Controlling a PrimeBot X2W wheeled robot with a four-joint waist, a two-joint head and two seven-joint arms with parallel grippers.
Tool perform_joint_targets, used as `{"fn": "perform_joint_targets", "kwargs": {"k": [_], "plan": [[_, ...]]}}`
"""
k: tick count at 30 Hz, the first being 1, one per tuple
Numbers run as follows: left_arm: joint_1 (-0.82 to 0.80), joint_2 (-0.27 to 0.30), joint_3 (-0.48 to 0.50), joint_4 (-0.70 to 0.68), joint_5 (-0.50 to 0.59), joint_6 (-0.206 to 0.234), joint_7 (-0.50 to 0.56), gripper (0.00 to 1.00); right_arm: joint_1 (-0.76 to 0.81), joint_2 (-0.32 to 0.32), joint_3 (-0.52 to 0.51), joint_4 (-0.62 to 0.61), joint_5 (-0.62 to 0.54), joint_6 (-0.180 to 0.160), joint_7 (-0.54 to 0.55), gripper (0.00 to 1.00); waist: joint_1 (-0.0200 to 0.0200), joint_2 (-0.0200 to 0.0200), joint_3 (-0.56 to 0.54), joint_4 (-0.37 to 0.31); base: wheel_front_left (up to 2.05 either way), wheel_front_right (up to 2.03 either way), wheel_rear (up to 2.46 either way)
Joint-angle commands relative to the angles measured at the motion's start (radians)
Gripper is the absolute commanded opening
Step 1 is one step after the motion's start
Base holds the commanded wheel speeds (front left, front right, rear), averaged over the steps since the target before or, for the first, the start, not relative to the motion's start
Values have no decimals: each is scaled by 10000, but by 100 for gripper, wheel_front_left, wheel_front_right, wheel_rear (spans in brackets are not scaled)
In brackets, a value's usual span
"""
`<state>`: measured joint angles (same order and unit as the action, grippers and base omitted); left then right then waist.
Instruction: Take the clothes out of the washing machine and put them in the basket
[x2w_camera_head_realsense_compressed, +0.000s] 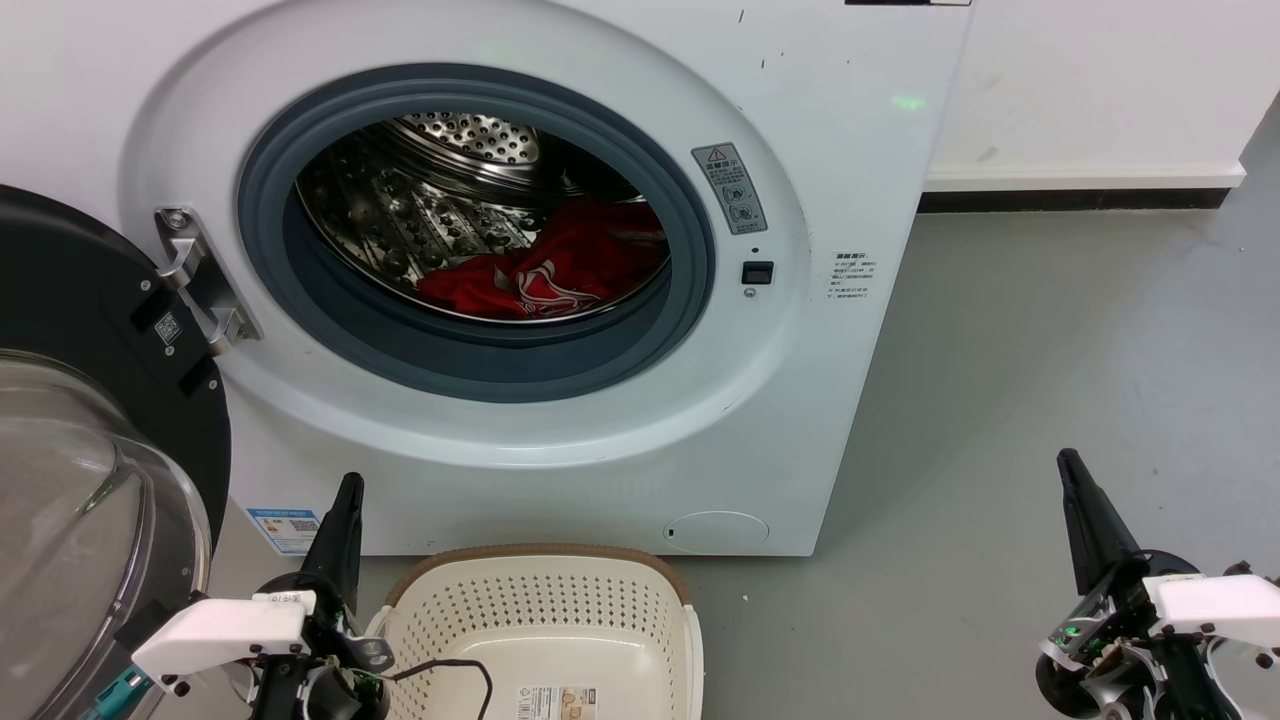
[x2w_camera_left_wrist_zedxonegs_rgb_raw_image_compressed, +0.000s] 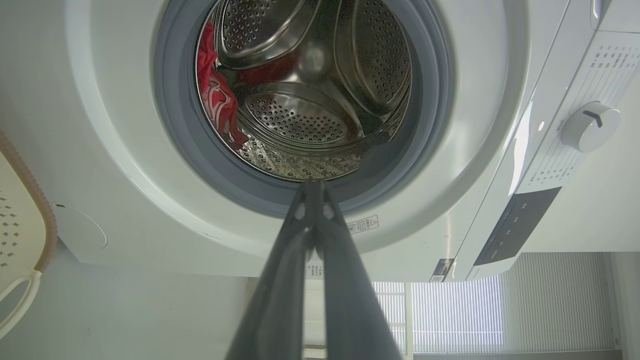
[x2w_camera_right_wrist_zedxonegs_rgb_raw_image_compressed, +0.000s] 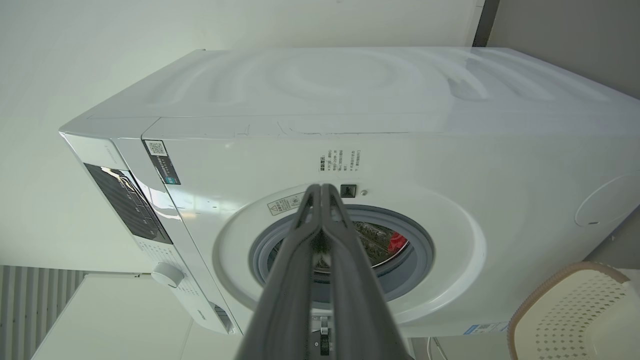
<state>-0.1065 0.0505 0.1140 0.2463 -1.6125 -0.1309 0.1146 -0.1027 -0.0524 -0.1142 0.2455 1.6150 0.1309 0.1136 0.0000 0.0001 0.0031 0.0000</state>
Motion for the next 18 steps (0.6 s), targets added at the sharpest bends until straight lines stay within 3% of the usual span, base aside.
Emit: {"fn": "perform_joint_targets", "kwargs": {"k": [1, 18], "plan": [[-53, -16, 22, -10, -12, -19, 15, 0, -126, 34, 3, 9, -44, -3, 2, 0, 0, -1, 0, 0, 0, 0, 0], [-53, -16, 21, -10, -12, -19, 15, 0, -126, 34, 3, 9, -44, -3, 2, 0, 0, -1, 0, 0, 0, 0, 0]]}}
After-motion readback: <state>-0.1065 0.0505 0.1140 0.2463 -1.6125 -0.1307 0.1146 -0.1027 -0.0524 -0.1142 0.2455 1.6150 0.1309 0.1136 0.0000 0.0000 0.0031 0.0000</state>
